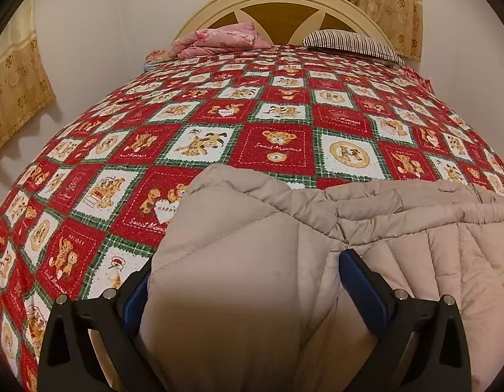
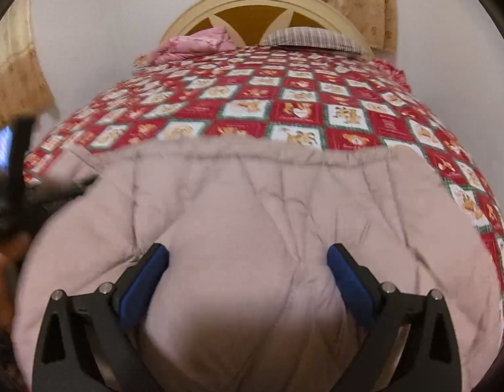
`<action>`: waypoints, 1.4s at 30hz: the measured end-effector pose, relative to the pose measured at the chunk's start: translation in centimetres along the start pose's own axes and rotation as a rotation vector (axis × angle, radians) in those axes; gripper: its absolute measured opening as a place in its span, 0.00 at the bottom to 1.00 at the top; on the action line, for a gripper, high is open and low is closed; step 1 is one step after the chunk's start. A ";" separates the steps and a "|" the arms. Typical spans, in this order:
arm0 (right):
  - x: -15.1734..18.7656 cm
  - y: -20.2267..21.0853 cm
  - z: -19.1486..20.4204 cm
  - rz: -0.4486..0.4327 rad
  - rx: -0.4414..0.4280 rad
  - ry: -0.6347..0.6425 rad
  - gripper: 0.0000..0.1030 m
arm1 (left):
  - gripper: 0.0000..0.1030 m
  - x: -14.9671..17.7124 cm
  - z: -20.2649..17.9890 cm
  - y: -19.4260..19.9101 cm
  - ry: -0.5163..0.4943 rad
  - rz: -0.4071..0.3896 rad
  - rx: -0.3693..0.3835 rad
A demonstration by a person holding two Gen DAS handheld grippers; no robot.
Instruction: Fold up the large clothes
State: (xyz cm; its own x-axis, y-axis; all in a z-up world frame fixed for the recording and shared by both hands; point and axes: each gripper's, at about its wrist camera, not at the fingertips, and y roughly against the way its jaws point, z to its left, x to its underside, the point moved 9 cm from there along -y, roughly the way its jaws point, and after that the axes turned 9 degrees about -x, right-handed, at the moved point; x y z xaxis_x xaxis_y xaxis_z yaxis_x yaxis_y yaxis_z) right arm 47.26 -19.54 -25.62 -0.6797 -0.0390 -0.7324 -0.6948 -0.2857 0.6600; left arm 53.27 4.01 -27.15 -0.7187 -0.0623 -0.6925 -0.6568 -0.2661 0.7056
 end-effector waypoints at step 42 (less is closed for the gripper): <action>0.6 -0.4 -0.6 -0.009 -0.021 -0.038 1.00 | 0.23 12.8 10.7 16.1 0.548 -0.128 0.483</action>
State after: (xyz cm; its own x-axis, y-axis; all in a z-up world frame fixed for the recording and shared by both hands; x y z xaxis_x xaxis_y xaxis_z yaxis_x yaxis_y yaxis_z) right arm 47.30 -19.98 -26.44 -0.6823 -0.0004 -0.7310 -0.6960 -0.3056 0.6498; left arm 31.00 9.20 -23.04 -0.4959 -0.5641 -0.6602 -0.8458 0.1414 0.5145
